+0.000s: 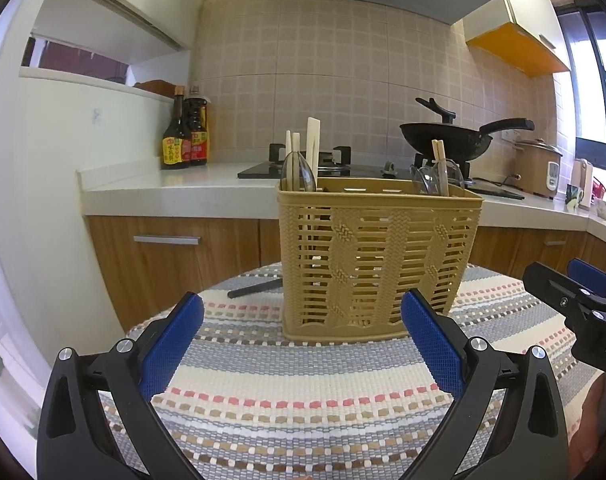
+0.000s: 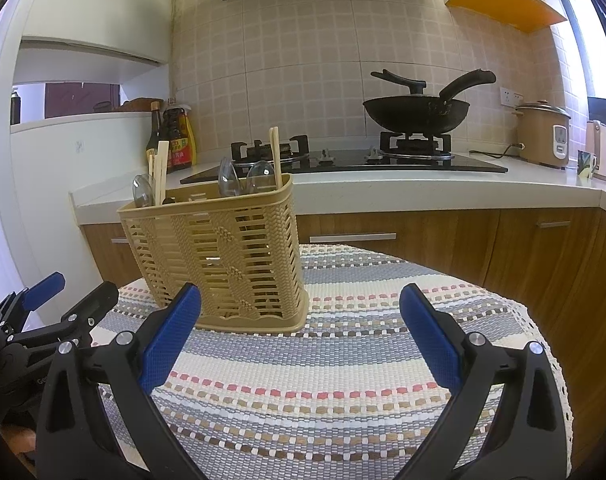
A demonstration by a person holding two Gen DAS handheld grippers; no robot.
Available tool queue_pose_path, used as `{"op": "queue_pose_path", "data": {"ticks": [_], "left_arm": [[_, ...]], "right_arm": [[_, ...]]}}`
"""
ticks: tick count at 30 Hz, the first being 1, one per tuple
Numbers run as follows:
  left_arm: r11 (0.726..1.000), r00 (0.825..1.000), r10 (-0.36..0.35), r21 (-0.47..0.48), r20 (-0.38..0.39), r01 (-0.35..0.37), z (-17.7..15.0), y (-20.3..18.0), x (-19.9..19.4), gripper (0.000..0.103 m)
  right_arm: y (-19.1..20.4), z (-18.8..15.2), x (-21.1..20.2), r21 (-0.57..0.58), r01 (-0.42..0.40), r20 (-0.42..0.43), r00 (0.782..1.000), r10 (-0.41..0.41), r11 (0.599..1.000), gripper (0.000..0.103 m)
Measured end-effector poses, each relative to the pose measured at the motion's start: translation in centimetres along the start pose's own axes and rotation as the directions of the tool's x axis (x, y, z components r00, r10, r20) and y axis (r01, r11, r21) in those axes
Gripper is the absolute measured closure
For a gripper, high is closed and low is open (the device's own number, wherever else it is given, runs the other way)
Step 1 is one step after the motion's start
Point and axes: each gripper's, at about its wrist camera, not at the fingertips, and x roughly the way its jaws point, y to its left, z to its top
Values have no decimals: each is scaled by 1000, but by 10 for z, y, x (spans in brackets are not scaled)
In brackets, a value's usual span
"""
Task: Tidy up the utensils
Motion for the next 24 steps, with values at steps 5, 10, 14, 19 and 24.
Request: {"op": "queue_pose_path", "data": {"ticks": [5, 10, 14, 19, 24], "left_arm": [[1000, 1000, 0, -1, -1, 0, 0, 0, 0, 7], [1000, 1000, -4, -4, -7, 4, 0, -1, 2, 7], [1000, 1000, -13, -5, -12, 13, 0, -1, 2, 7], [1000, 1000, -25, -7, -17, 25, 0, -1, 3, 7], [1000, 1000, -25, -8, -17, 25, 0, -1, 3, 7]], "right_arm": [[-1, 0, 1, 5, 0, -6, 1000, 0, 1000, 8], [-2, 0, 4, 12, -3, -15, 1000, 3, 1000, 8], [-2, 0, 4, 9, -3, -12, 1000, 3, 1000, 8], [0, -1, 4, -2, -4, -11, 1000, 4, 1000, 8], [2, -2, 3, -10, -3, -7, 1000, 3, 1000, 8]]}}
